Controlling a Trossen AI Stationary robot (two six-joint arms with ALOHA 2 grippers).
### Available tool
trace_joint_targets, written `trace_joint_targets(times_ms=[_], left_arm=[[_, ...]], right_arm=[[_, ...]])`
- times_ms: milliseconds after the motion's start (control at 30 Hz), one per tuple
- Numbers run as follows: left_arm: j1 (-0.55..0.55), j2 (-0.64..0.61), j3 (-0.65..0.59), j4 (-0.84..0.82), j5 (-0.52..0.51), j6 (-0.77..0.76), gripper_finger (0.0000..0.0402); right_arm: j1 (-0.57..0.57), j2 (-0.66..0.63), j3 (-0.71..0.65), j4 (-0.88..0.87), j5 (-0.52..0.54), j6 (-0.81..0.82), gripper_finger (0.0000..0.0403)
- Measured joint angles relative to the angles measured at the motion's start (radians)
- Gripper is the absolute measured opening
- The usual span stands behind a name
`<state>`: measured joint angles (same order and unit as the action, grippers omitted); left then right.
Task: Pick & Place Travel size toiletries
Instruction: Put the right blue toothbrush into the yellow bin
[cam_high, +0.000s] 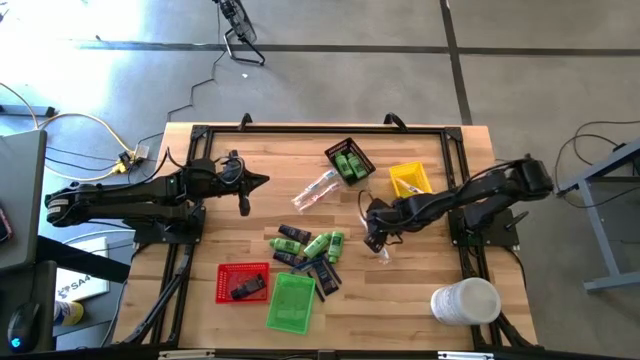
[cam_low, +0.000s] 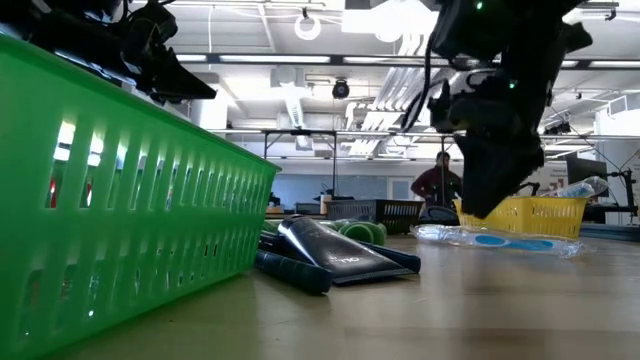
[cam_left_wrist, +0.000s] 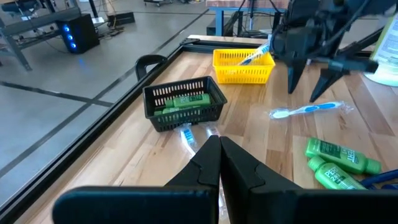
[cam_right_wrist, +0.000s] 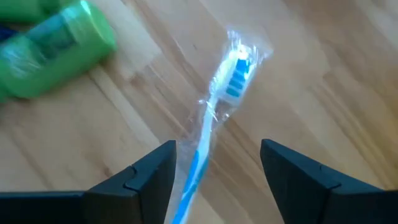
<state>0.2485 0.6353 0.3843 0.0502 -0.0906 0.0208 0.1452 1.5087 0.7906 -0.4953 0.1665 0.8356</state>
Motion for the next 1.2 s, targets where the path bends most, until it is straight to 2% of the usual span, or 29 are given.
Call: trace_joint_targets(times_ms=[267, 567, 1200], left_arm=[[0.0, 0.0, 0.0, 0.0, 0.0, 0.0, 0.0001], [0.0, 0.0, 0.0, 0.0, 0.0, 0.0, 0.0001], [0.0, 0.0, 0.0, 0.0, 0.0, 0.0, 0.0001]], right_arm=[[0.0, 0.11, 0.0, 0.064, -0.047, -0.002, 0.0226], [0.0, 0.127, 0.003, 0.067, -0.04, -0.002, 0.0219], [0.0, 0.091, -0.001, 0.072, -0.057, 0.006, 0.0045]])
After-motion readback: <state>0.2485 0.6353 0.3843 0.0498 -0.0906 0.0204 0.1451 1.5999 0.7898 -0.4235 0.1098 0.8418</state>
